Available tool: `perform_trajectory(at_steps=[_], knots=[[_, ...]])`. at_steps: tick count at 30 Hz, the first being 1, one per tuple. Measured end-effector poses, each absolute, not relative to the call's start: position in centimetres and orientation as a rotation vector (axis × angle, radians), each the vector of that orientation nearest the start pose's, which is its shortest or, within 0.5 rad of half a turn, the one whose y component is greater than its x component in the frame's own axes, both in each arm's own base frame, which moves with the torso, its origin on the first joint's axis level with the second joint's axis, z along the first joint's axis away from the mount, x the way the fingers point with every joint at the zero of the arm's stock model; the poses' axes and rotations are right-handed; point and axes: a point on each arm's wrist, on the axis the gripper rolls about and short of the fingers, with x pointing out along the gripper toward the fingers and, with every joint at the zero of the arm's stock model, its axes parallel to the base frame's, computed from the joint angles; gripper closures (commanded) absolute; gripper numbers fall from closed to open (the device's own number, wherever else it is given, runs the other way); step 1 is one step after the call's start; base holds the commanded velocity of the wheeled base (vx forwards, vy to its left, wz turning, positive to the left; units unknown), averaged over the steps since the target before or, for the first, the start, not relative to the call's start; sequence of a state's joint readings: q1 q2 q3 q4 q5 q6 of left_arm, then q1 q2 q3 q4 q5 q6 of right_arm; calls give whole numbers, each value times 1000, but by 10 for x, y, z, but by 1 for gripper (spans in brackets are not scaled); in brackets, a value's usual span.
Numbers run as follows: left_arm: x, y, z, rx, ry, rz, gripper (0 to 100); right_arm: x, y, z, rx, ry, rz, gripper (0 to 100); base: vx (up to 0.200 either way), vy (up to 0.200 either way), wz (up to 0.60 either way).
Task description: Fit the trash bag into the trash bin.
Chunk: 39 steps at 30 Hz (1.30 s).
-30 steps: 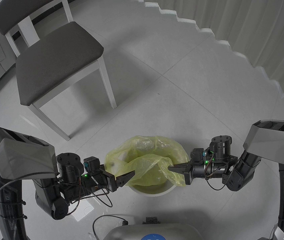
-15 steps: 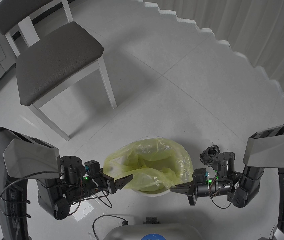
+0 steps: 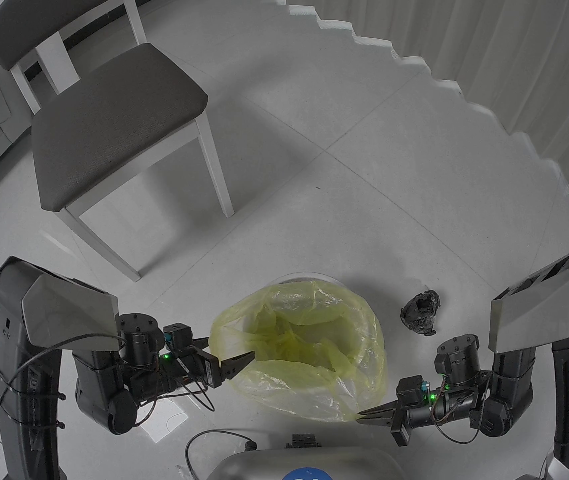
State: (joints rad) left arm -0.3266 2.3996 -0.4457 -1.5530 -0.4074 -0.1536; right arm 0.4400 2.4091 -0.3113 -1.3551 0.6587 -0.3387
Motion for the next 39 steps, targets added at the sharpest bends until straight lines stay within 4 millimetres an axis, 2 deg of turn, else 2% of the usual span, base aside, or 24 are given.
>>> perform_trajectory(at_steps=[4, 12, 27, 28, 34, 39], knots=[[303, -109, -32, -163, 467, -689, 0, 240, 126, -61, -204, 566, 1156, 100, 0, 0, 0], [309, -101, -41, -164, 478, -664, 0, 231, 122, -72, -197, 626, 1160, 100, 0, 0, 0], [308, -89, -43, -130, 478, -639, 0, 218, 123, -72, -208, 648, 1182, 100, 0, 0, 0], [308, -90, -43, -129, 478, -642, 0, 218, 123, -72, -208, 645, 1183, 0, 0, 0, 0], [307, -92, -42, -127, 475, -651, 0, 214, 121, -69, -210, 631, 1182, 0, 0, 0, 0], [309, -94, -40, -125, 463, -656, 0, 197, 113, -67, -239, 670, 1201, 0, 0, 0, 0]])
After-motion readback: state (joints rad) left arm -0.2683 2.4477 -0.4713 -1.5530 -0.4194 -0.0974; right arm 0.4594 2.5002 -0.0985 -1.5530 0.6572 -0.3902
